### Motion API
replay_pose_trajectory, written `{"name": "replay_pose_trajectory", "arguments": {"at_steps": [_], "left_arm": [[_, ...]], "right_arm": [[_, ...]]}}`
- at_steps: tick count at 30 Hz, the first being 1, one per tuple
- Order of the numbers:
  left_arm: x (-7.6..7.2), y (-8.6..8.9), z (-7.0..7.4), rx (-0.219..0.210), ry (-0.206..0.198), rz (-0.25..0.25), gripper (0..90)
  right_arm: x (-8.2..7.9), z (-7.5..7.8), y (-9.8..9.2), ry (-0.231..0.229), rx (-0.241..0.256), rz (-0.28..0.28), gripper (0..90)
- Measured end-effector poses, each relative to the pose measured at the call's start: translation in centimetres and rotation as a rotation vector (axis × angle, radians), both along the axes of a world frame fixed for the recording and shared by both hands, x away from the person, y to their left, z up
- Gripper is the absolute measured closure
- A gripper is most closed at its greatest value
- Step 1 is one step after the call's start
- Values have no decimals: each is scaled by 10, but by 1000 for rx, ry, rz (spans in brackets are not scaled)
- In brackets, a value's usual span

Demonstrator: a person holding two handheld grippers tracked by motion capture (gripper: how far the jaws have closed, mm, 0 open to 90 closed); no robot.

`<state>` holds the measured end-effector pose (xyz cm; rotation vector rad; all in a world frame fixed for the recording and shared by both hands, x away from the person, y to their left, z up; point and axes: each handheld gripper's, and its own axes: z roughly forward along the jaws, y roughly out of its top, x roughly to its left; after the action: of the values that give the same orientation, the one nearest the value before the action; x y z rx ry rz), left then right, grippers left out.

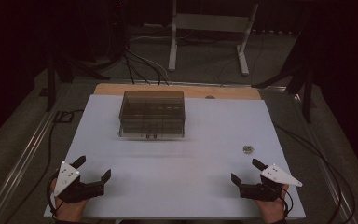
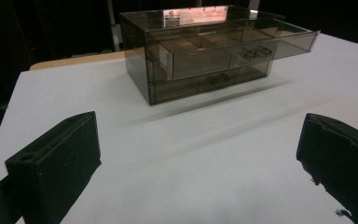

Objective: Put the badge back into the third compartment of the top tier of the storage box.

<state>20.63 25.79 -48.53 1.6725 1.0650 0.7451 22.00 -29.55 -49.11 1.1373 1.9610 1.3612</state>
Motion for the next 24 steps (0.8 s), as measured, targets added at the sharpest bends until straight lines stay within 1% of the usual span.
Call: {"name": "replay_pose_trajectory", "arguments": {"at_steps": [3, 8, 12, 14, 16, 20, 24], "left_arm": [[0, 1, -1, 5, -3, 11, 4], [1, 1, -2, 28, -3, 26, 4], [2, 1, -3, 23, -7, 33, 4], [2, 0, -3, 31, -11, 38, 4], [1, 0, -3, 28, -13, 43, 4], [1, -1, -3, 29, -17, 54, 4], [1, -1, -3, 25, -18, 60, 4]], "right_arm": [[0, 0, -1, 5, 3, -6, 2], [0, 0, -1, 0, -1, -9, 2], [-1, 0, -1, 1, -3, -13, 2], [0, 0, -2, 2, 5, -14, 2], [0, 1, -2, 2, 6, -17, 3], [1, 1, -3, 0, -16, -20, 3], [2, 5, -3, 9, -34, -31, 3]]}}
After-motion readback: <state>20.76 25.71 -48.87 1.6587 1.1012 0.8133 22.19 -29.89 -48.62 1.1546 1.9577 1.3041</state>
